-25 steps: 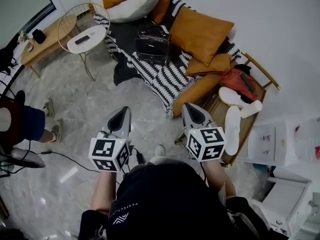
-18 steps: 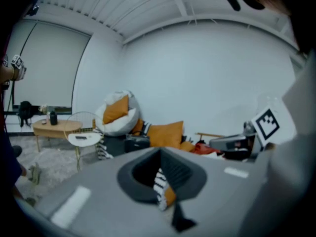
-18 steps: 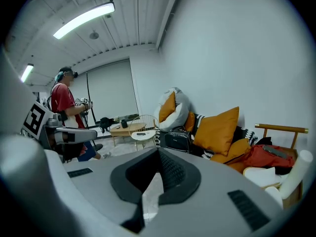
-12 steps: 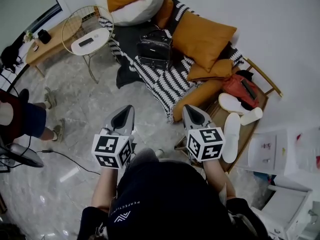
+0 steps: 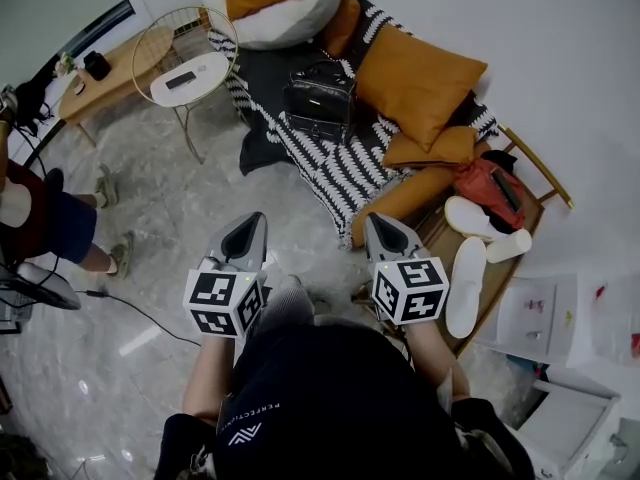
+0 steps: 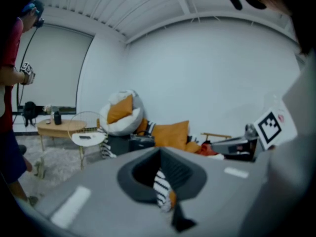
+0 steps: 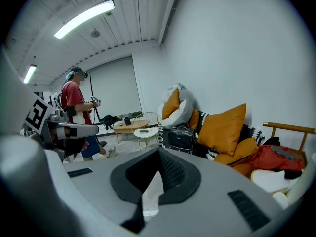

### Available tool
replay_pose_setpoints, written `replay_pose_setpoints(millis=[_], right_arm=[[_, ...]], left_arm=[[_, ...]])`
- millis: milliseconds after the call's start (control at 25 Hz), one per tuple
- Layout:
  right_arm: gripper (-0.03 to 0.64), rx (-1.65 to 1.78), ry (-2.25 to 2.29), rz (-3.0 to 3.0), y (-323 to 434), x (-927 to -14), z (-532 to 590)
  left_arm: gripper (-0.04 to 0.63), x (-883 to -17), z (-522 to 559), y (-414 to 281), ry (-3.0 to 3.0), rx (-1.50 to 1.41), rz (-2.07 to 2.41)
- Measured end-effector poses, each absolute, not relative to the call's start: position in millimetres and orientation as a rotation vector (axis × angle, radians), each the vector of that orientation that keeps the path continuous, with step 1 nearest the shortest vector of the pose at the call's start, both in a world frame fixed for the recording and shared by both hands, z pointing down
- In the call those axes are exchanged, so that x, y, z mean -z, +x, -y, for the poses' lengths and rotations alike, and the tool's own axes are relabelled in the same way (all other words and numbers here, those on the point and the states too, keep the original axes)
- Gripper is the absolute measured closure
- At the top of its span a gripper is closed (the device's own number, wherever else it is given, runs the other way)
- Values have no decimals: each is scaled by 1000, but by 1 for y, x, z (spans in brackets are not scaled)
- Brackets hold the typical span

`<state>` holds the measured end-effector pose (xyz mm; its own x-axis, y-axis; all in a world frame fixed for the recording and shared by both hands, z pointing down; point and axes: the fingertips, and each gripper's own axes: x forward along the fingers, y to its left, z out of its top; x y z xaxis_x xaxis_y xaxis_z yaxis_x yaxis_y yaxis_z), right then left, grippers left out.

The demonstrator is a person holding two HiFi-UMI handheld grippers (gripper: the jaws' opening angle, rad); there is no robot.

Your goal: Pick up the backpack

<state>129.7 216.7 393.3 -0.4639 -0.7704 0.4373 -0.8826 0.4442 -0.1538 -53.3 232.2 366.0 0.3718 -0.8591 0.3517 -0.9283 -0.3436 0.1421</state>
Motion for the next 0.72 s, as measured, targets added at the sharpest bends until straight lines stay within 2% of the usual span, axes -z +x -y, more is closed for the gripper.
replay_pose_setpoints(millis=[720], right_arm=[[607, -641, 1481, 2310, 99, -415, -116]], left_arm=[[588, -390, -101, -90, 2344, -336, 1475]])
